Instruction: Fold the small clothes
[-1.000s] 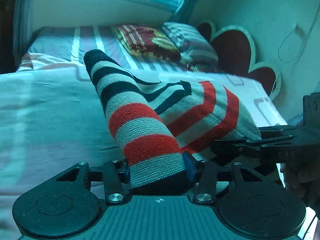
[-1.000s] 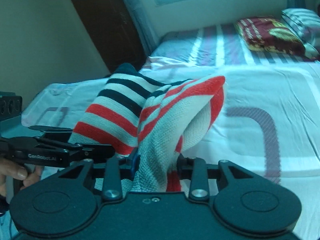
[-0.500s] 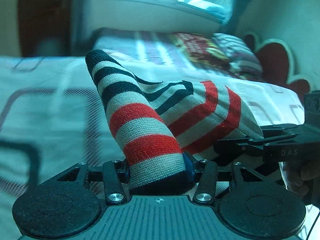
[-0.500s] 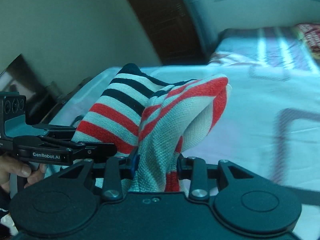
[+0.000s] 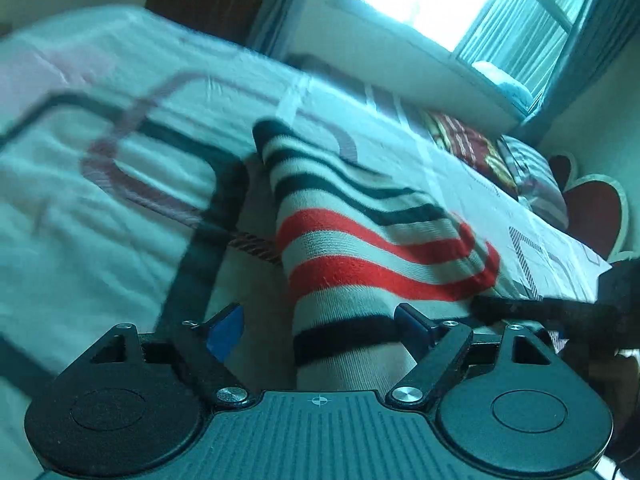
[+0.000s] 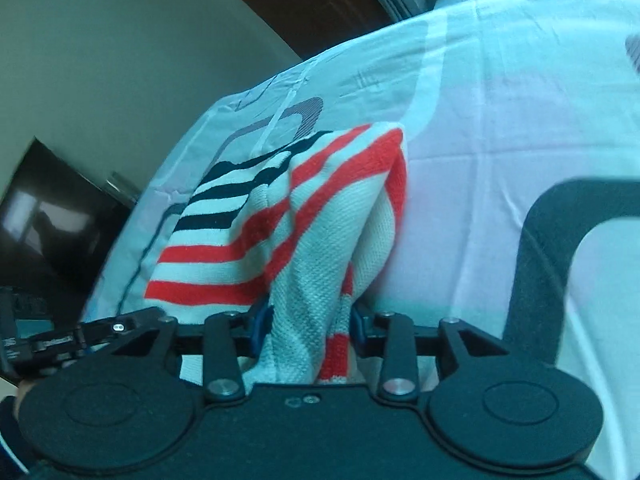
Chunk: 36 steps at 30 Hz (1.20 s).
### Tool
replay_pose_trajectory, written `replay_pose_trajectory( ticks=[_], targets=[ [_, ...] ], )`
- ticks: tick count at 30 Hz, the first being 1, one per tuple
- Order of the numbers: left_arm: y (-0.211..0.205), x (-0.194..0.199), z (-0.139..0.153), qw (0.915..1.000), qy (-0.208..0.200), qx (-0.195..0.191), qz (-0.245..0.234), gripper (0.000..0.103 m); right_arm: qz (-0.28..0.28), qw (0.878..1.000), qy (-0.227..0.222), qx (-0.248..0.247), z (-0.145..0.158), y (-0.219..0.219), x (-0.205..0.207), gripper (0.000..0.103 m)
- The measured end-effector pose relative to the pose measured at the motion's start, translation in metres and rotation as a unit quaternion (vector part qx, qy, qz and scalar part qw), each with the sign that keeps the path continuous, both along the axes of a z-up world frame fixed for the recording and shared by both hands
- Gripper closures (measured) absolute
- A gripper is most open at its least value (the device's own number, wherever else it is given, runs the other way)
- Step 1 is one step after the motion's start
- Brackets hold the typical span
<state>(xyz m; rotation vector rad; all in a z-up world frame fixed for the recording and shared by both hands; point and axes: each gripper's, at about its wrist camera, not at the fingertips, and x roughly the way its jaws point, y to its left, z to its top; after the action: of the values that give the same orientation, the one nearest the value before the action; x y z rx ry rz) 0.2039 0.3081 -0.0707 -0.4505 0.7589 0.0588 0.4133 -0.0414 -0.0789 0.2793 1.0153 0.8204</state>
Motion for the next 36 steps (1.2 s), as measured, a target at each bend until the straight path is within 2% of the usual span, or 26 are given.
replay_pose_trajectory(
  ticks=[1,2,3,5,7,9,10,11,13,16,18,21,23,25,29,31,33,36],
  targets=[
    [-0.003,-0.001,0.008,0.9999,-0.009,0.007,-0.002,0.021,-0.009,1.000,-0.019,-0.015,0.010,-0.005,-0.008,0.043],
    [-0.007,-0.009,0.013,0.9998,-0.016,0.012,-0.007,0.021,-0.009,0.999,-0.037,-0.023,0.019,-0.012,-0.018,0.043],
    [-0.010,-0.015,0.017,0.9995,-0.020,0.021,-0.013,0.021,0.004,0.999,-0.049,-0.016,0.027,-0.018,-0.025,0.048],
    [-0.019,-0.020,0.021,0.9985,-0.019,0.048,-0.017,0.021,0.024,0.998,-0.059,0.001,0.041,-0.028,-0.040,0.051],
    [-0.027,-0.024,0.018,0.9980,-0.015,0.059,-0.018,0.021,0.043,0.997,-0.066,-0.013,0.043,-0.024,-0.057,0.070],
    [-0.032,-0.024,0.010,0.9971,0.009,0.074,-0.013,0.021,0.048,0.993,-0.085,-0.062,0.038,-0.010,-0.066,0.077],
    [-0.034,-0.023,0.006,0.9964,0.018,0.082,-0.012,0.021,0.037,0.993,-0.080,-0.083,0.031,-0.008,-0.065,0.080],
    [-0.035,-0.023,0.003,0.9965,0.019,0.081,-0.010,0.021,0.021,0.996,-0.052,-0.075,0.020,-0.012,-0.060,0.080],
    [-0.035,-0.028,0.002,0.9973,0.018,0.072,-0.004,0.021,-0.027,0.999,0.012,-0.013,-0.001,-0.032,-0.053,0.077],
    [-0.037,-0.032,-0.003,0.9952,0.026,0.094,-0.008,0.021,-0.062,0.996,0.042,0.041,-0.019,-0.045,-0.059,0.077],
    [-0.035,-0.039,-0.008,0.9955,0.039,0.086,-0.004,0.021,-0.080,0.992,0.066,0.072,-0.027,-0.056,-0.058,0.077],
    [-0.039,-0.052,-0.015,0.9950,0.042,0.090,0.004,0.021,-0.062,0.996,0.032,0.051,-0.024,-0.054,-0.065,0.078],
    [-0.042,-0.059,-0.016,0.9954,0.032,0.087,0.021,0.021,-0.060,0.997,0.031,0.048,-0.024,-0.054,-0.063,0.076],
    [-0.045,-0.066,-0.011,0.9950,0.023,0.091,0.034,0.021,-0.068,0.996,0.038,0.045,-0.020,-0.057,-0.060,0.071],
    [-0.067,-0.092,0.016,0.9884,0.003,0.146,0.042,0.019,-0.082,0.995,0.025,0.041,0.012,-0.073,-0.089,0.058],
    [-0.080,-0.109,0.032,0.9846,-0.011,0.168,0.047,0.000,-0.081,0.996,-0.010,0.026,0.035,-0.082,-0.113,0.031],
    [-0.094,-0.127,0.049,0.9820,-0.028,0.182,0.044,0.000,-0.075,0.995,-0.060,0.003,0.060,-0.089,-0.144,0.023],
    [-0.116,-0.149,0.065,0.9798,-0.030,0.194,0.038,0.000,-0.077,0.989,-0.114,-0.053,0.090,-0.097,-0.188,0.020]
  ],
)
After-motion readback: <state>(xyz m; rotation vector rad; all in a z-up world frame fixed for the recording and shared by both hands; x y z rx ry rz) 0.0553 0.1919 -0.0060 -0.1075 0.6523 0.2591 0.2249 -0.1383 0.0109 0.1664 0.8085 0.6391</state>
